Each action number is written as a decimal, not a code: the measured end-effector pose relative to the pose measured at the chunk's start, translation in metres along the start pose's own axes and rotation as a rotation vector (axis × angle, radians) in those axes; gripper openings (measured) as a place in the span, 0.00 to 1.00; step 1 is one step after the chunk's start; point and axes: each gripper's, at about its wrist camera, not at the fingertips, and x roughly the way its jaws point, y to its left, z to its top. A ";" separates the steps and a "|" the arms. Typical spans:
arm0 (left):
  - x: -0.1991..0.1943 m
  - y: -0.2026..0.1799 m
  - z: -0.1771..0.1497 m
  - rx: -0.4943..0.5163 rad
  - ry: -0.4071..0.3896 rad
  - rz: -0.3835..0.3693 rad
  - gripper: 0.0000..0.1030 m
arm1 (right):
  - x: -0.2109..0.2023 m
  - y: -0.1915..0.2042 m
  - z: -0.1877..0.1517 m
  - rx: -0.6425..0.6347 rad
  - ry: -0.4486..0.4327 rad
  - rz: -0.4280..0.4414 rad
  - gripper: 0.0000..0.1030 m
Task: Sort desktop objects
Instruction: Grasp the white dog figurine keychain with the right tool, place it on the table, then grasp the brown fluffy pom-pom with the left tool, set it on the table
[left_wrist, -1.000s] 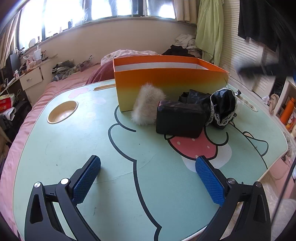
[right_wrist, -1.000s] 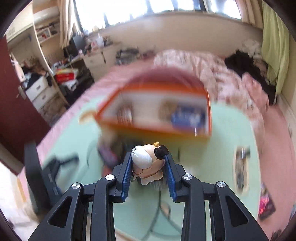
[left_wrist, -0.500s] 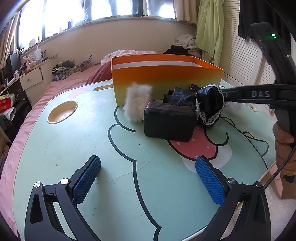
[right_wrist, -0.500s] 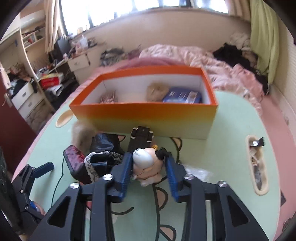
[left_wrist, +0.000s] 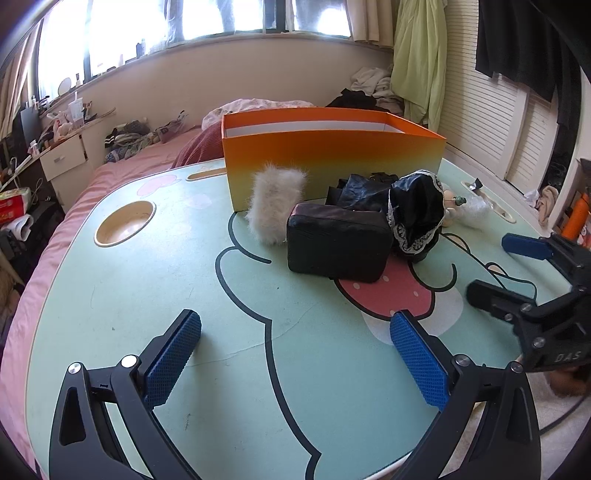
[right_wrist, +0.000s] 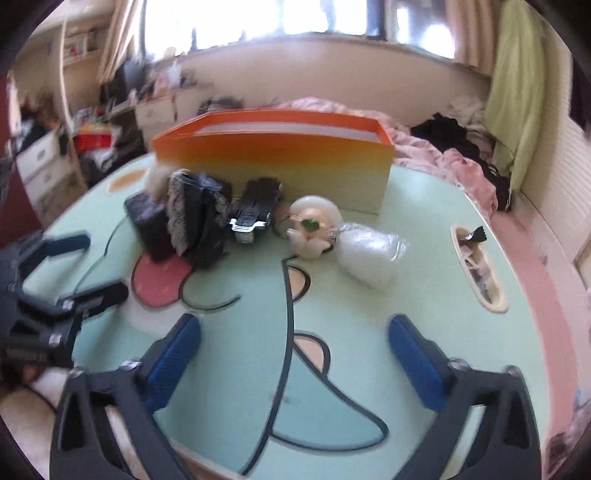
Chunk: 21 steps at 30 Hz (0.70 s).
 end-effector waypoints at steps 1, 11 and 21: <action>0.000 0.000 -0.001 0.000 0.000 0.001 0.99 | 0.002 0.001 -0.001 -0.003 -0.010 -0.006 1.00; -0.002 0.002 -0.001 -0.001 0.003 0.000 0.99 | 0.019 -0.001 -0.007 -0.009 -0.035 0.004 1.00; -0.046 0.005 0.033 0.019 -0.172 0.012 0.98 | -0.003 0.001 -0.002 -0.005 -0.050 0.010 1.00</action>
